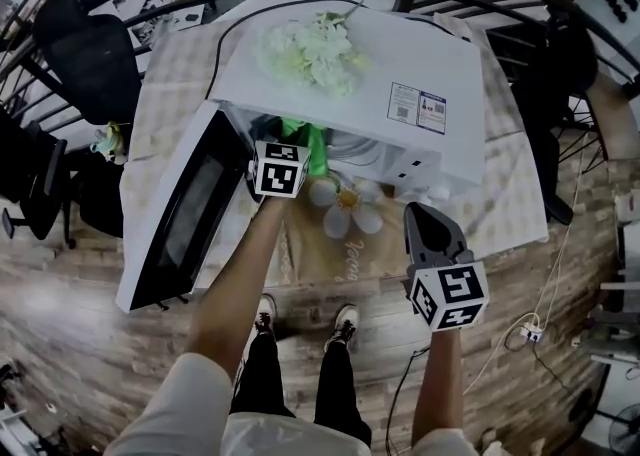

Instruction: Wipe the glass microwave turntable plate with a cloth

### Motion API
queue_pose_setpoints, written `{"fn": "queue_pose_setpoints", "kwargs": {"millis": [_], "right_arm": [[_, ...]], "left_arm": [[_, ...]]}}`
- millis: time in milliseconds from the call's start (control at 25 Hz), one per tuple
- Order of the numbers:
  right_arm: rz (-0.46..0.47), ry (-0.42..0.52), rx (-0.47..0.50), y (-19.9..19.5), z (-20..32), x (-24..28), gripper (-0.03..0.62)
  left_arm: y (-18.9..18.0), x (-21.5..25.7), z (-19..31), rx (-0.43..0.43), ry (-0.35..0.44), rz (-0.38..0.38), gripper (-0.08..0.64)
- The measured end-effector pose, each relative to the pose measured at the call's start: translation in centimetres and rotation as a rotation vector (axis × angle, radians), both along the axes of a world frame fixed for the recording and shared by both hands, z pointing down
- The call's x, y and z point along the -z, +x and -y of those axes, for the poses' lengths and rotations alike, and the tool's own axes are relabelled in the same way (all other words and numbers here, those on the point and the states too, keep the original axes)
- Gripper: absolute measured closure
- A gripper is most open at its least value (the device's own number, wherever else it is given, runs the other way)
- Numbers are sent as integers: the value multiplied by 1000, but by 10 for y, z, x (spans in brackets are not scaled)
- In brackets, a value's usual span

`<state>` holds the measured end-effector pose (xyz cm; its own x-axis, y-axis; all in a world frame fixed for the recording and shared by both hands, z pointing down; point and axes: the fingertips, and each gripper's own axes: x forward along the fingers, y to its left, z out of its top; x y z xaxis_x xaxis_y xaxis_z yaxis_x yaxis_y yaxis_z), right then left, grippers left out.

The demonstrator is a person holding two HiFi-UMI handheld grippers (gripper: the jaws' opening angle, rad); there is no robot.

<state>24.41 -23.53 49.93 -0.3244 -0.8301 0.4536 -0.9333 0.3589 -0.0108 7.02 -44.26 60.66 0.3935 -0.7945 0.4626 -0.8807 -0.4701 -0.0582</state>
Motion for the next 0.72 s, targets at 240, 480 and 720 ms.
{"fn": "queue_pose_setpoints", "kwargs": {"millis": [240, 480, 720], "right_arm": [[-9, -3, -5, 13, -6, -4, 578], [-32, -12, -19, 25, -17, -7, 578], [-33, -23, -27, 26, -26, -9, 578]], "left_arm": [[46, 0, -16, -84, -7, 24, 423], [98, 0, -37, -164, -41, 58, 425], [143, 1, -56, -298, -44, 89, 425]]}}
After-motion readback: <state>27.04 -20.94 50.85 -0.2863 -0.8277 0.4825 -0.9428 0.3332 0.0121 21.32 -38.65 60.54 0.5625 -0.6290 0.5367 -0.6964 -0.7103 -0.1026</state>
